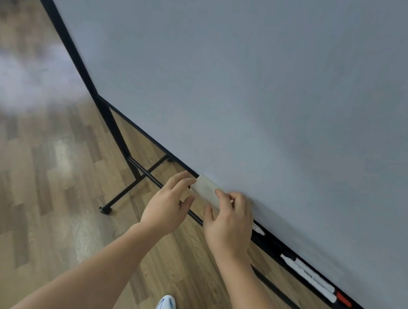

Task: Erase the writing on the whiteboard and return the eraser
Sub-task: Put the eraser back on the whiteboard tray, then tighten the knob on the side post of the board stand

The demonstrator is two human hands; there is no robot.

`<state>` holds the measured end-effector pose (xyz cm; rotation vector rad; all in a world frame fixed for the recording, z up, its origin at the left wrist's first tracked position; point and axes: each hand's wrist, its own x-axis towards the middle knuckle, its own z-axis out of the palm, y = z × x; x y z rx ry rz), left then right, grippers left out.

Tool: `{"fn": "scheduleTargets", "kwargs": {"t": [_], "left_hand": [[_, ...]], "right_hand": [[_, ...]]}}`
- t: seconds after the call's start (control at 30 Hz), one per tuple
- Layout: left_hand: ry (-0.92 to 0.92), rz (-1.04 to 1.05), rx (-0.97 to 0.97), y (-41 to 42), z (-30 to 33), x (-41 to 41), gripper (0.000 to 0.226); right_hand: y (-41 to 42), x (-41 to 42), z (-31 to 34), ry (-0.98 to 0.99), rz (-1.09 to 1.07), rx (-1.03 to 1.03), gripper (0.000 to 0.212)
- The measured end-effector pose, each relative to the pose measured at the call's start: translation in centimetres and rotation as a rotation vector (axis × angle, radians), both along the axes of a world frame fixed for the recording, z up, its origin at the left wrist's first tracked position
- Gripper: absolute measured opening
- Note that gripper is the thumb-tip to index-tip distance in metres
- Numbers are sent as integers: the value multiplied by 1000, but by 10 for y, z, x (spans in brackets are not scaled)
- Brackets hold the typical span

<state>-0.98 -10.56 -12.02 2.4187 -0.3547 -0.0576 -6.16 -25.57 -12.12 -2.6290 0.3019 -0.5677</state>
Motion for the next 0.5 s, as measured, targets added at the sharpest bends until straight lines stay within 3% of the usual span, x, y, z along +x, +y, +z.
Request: {"fn": "scheduleTargets", "kwargs": {"t": [0.23,0.5], "left_hand": [[-62,99,-6,51,45,2,40],[-164,270,3,166,92,15,44]], "right_hand": [[45,27,48,-50,128,100,34],[149,69,104,-31,319,170,38]]}}
